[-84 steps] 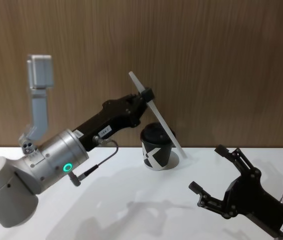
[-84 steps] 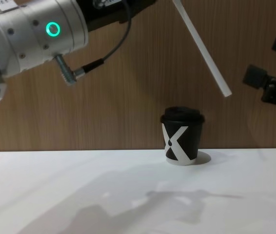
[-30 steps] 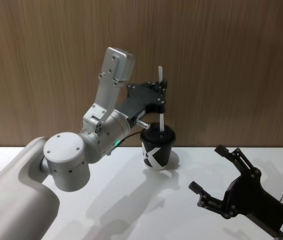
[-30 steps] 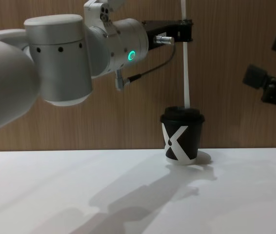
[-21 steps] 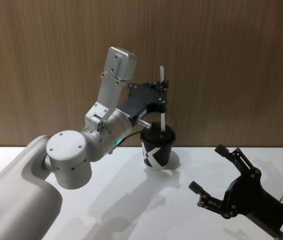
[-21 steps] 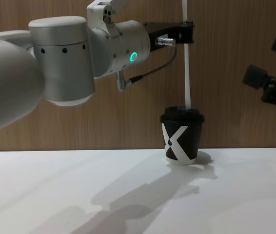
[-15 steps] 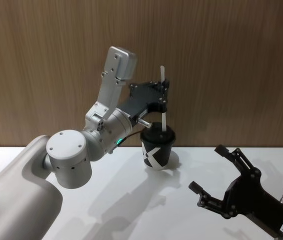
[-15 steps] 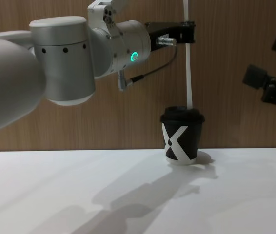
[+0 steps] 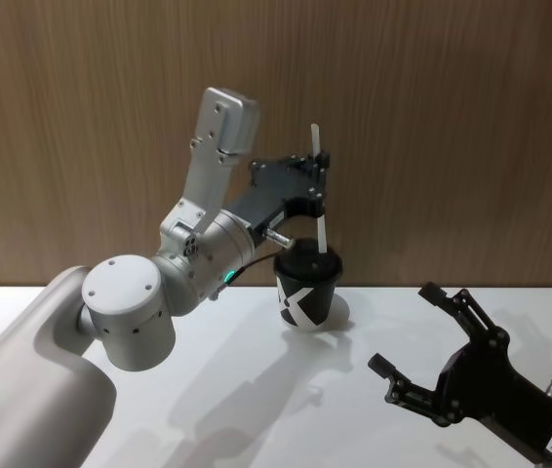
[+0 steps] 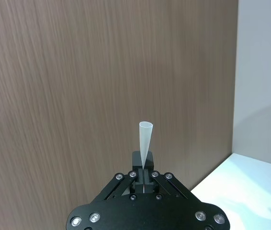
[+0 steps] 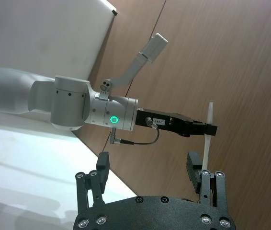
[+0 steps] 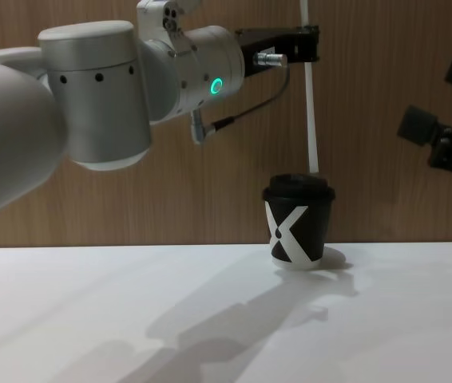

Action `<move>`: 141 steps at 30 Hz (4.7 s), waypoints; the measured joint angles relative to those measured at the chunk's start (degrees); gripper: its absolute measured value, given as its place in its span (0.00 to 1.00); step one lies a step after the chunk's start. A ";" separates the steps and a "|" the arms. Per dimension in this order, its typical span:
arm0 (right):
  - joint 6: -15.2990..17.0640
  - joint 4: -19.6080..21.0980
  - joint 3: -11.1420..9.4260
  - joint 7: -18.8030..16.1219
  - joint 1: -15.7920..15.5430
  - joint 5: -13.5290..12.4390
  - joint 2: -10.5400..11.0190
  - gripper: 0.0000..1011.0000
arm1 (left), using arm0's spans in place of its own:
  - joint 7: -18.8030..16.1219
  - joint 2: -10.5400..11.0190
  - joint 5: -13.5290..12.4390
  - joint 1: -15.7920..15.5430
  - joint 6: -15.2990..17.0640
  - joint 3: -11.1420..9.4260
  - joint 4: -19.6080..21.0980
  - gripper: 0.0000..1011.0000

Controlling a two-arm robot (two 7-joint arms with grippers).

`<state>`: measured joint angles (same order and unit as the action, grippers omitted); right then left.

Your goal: Pick up the straw with one hand, pass it to the other hand, and insert it into the cup.

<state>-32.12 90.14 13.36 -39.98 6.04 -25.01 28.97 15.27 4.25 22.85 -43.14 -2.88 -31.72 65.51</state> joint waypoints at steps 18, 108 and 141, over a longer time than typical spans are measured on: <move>0.00 0.00 0.00 0.00 0.00 0.00 0.00 0.99 | -0.70 0.19 -1.04 1.16 1.07 0.80 1.94 0.01; 0.00 0.00 0.00 0.00 0.00 0.00 0.00 0.99 | 0.51 -3.43 -5.22 0.95 2.71 3.66 -3.06 0.10; 1.93 0.60 -0.15 0.64 0.57 -1.10 -0.33 0.99 | 1.38 -2.54 -5.13 3.12 1.92 4.77 -1.23 0.99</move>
<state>-30.18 90.74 13.21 -39.34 6.61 -26.11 28.63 16.66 1.71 17.72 -40.01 -0.96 -26.95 64.28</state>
